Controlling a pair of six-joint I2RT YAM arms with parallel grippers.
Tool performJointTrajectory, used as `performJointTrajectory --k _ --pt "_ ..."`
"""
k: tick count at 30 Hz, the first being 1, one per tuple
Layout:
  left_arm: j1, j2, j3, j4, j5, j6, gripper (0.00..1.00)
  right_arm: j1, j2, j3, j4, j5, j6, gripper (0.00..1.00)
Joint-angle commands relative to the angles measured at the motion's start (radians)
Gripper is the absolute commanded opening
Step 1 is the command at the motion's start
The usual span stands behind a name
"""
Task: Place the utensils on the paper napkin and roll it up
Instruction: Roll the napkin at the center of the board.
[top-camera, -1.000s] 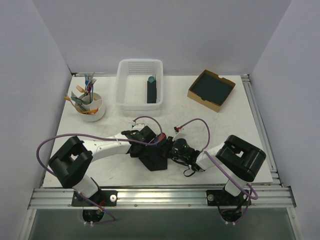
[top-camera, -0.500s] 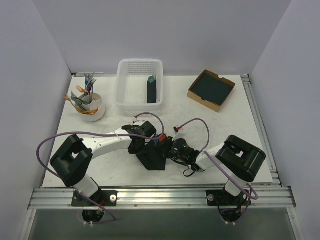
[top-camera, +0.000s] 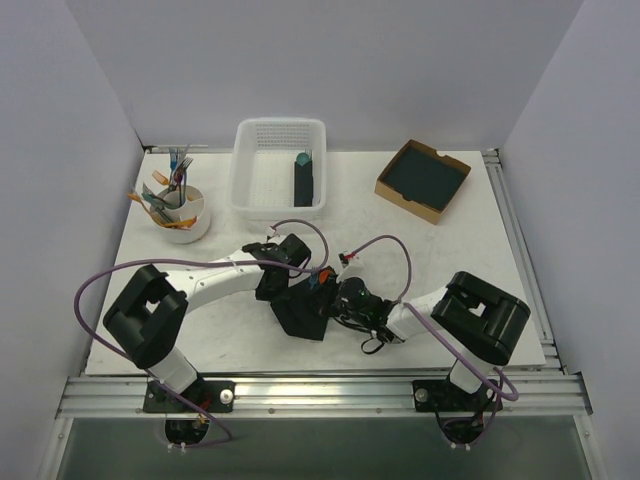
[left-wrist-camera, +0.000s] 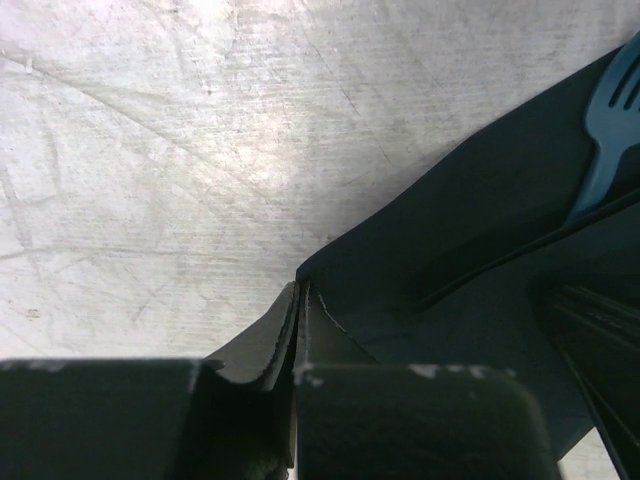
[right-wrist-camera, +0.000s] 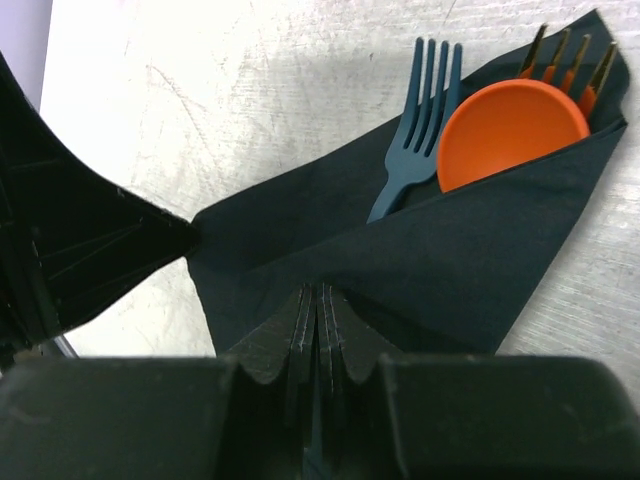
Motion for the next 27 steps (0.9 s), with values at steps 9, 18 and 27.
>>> performJointTrajectory --k 9,18,27 --pt "0.016 0.000 0.050 0.024 -0.005 0.043 0.02 0.021 0.031 0.001 0.065 0.033 0.007 0.00" --pt "0.016 -0.020 0.050 0.030 0.036 0.046 0.02 0.032 0.089 0.009 0.126 0.088 0.025 0.00" --pt "0.016 -0.041 0.078 0.015 0.055 0.046 0.02 0.065 0.117 0.026 0.134 0.157 0.030 0.00"
